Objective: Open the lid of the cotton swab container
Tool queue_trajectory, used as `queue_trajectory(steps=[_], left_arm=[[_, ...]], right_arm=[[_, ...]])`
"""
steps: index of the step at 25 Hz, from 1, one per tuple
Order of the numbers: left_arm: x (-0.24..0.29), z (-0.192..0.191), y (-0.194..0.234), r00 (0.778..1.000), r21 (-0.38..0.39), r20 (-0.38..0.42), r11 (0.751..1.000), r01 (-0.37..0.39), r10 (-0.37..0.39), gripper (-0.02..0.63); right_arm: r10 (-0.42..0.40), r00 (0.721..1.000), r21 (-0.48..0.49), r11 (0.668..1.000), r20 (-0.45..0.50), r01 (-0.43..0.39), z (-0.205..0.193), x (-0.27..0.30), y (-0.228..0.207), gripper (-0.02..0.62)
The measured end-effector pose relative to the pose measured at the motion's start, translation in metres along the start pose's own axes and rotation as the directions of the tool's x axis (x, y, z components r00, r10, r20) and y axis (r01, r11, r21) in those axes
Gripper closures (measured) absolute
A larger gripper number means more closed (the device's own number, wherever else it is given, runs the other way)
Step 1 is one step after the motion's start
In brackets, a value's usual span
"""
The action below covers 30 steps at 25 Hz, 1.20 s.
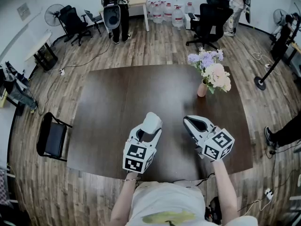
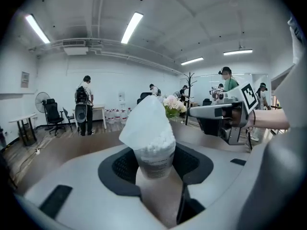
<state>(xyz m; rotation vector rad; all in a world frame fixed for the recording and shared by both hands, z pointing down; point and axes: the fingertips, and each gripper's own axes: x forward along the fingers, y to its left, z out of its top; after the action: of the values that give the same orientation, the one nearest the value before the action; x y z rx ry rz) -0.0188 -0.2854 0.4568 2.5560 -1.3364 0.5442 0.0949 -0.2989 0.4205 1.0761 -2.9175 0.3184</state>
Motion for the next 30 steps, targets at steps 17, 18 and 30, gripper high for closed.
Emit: queue_trajectory(steps=[17,18,30], left_arm=[[-0.013,-0.013,0.033,0.986,-0.08,0.018,0.984,-0.161,0.163,0.394],[-0.012,-0.013,0.034,0.986,-0.08,0.018,0.983,-0.166,0.167,0.394],[-0.019,-0.012,0.046,0.976,-0.089,0.024,0.973,-0.215,0.218,0.394]], right_arm=[[-0.289,0.954,0.057,0.957,0.082,0.285,-0.015,-0.028,-0.035,0.574],[-0.291,0.953,0.057,0.956,0.083,0.287,-0.016,-0.028,-0.036,0.574],[-0.353,0.933,0.044,0.936,0.076,0.35,-0.02,-0.037,-0.046,0.574]])
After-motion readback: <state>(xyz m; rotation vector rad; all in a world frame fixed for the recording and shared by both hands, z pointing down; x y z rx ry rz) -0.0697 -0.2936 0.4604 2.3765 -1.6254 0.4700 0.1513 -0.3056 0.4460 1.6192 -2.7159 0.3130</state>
